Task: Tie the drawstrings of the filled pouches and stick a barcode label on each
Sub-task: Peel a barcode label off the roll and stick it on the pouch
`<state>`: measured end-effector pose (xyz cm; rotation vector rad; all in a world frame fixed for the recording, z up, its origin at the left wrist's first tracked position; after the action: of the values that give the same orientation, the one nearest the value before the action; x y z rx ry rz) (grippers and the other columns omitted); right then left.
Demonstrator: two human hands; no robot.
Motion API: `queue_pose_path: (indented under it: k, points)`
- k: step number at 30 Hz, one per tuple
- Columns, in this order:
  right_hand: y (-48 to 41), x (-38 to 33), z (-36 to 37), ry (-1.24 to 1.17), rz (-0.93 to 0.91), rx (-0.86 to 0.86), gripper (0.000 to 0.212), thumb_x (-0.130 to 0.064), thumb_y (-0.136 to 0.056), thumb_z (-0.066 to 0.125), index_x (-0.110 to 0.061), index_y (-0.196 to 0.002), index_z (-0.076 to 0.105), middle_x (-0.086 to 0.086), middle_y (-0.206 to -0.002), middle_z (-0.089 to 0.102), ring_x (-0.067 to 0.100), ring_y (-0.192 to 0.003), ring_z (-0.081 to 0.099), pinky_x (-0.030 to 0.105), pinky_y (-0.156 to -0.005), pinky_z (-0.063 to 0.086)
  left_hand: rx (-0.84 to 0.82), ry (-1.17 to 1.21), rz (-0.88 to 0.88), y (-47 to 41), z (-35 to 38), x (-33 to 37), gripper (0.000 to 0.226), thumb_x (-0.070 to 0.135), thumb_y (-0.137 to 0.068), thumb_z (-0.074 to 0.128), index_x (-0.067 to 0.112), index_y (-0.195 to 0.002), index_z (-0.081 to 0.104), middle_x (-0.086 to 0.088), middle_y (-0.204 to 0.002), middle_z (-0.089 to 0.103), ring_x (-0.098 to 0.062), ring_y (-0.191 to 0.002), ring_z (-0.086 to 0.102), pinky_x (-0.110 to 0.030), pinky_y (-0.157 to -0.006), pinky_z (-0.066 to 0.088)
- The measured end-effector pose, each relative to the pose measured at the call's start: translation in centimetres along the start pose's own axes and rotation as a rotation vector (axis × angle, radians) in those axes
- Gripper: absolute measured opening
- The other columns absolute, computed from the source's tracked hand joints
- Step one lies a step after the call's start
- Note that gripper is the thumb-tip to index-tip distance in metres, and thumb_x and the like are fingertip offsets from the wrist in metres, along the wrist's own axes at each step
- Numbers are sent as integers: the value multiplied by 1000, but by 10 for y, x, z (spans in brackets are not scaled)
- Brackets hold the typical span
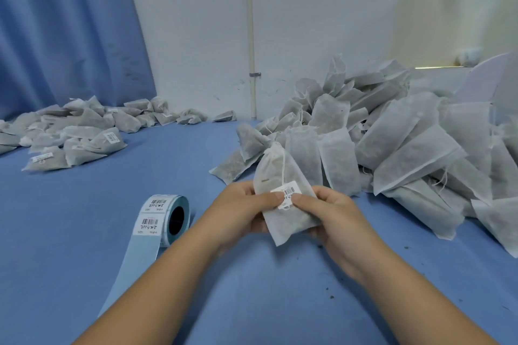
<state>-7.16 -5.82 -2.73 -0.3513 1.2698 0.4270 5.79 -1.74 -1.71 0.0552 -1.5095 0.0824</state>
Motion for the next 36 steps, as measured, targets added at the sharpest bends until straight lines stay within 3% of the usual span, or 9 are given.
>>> queue_pose_path:
  k: [5, 10, 14, 17, 20, 24, 28, 33, 36]
  points:
    - [-1, -1, -10, 155, -28, 114, 14, -27, -90, 65, -16, -89, 74, 4, -84, 74, 15, -67, 64, 24, -50, 47, 85, -102, -75, -7, 4, 15, 20, 6, -93, 53, 7, -102, 71, -8, -91, 77, -18, -78, 74, -29, -62, 57]
    - [-5, -8, -4, 96, -27, 135, 23, -20, -91, 59, -21, -77, 77, 2, -80, 72, 13, -62, 58, 26, -50, 45, 130, -87, -96, -1, -3, 34, 24, 8, -94, 55, 0, -114, 66, -13, -98, 76, -24, -78, 72, -30, -64, 59]
    - [-14, -18, 28, 63, -55, 71, 16, -19, -91, 59, -15, -91, 75, 4, -83, 74, 11, -64, 63, 24, -50, 47, 115, -125, -101, 19, -26, 46, 15, 18, -95, 61, 9, -105, 68, -4, -81, 76, -22, -67, 71, -34, -66, 60]
    - [-26, -21, 69, 135, -76, 34, 13, -22, -90, 63, -12, -95, 69, 5, -83, 75, 18, -69, 70, 25, -53, 49, 80, -151, -140, 40, -52, 49, 18, 22, -95, 63, 16, -110, 70, -6, -89, 74, -25, -71, 71, -34, -64, 60]
    - [-40, -19, 121, 191, -84, -39, 13, -23, -88, 67, -10, -89, 68, 8, -81, 75, 25, -71, 72, 23, -50, 48, 191, -127, -122, 60, -95, 51, 17, 17, -93, 65, 15, -109, 69, -8, -87, 72, -24, -66, 71, -29, -57, 57]
    - [-63, -10, 189, 335, -106, -136, 24, -26, -88, 67, -17, -66, 69, 0, -65, 70, 13, -55, 67, 22, -47, 49, 358, 14, -94, 83, -159, 49, 12, 9, -94, 61, 5, -102, 69, -7, -75, 71, -19, -55, 64, -25, -48, 53]
    - [-95, -4, 228, 505, -116, -93, 17, -32, -86, 64, -16, -90, 60, 2, -76, 71, 13, -55, 66, 29, -55, 54, 564, 168, -87, 89, -235, 42, 9, 5, -94, 57, 2, -90, 64, -5, -63, 65, -13, -44, 56, -20, -44, 50]
    - [-126, -1, 241, 474, -118, -71, 8, -21, -88, 60, -14, -93, 60, 3, -81, 68, 7, -48, 61, 26, -53, 51, 713, 268, -98, 66, -309, 32, 10, 4, -95, 56, 1, -86, 59, -4, -55, 61, -11, -41, 54, -19, -42, 50]
    - [-138, -4, 235, 470, -117, -52, 7, -18, -90, 59, -13, -93, 61, 5, -79, 68, 10, -50, 61, 26, -54, 52, 732, 310, -27, 32, -341, 52, 5, 2, -95, 56, -2, -94, 60, -8, -70, 63, -12, -47, 60, -19, -49, 56]
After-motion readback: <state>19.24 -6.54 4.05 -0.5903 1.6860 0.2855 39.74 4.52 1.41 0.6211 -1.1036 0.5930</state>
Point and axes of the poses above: each hand's wrist, its own y-axis away from the middle knuckle, its own z-axis out of the palm, x = y × z, the point moved 9 cm from there along -y, towards the middle knuckle
